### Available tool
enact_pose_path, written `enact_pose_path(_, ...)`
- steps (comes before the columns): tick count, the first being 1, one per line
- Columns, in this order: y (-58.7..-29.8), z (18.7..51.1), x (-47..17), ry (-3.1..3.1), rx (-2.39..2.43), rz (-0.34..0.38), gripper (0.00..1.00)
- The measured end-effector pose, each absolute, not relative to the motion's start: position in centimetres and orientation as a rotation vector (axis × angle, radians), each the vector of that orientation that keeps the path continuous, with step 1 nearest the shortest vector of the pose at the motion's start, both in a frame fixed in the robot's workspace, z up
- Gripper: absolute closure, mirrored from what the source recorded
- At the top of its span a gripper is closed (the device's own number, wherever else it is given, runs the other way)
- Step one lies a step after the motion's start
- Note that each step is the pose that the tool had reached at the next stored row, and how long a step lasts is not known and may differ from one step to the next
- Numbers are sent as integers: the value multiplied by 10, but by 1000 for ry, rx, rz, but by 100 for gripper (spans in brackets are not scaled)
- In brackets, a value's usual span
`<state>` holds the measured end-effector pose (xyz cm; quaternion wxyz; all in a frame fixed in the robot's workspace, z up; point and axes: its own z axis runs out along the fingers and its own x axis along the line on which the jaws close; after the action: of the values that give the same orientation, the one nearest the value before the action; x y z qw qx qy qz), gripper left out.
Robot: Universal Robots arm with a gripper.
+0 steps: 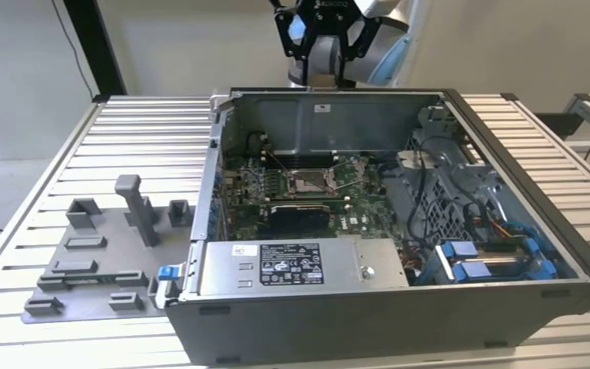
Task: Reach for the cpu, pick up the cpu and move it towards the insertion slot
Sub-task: 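Pick up the cpu and move it towards the insertion slot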
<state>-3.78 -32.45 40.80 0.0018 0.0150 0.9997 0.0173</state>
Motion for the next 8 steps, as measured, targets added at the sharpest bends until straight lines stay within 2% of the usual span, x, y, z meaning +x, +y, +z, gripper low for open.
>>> enact_pose_path(8, -319, 408, -35, 3137, 47, 54, 100)
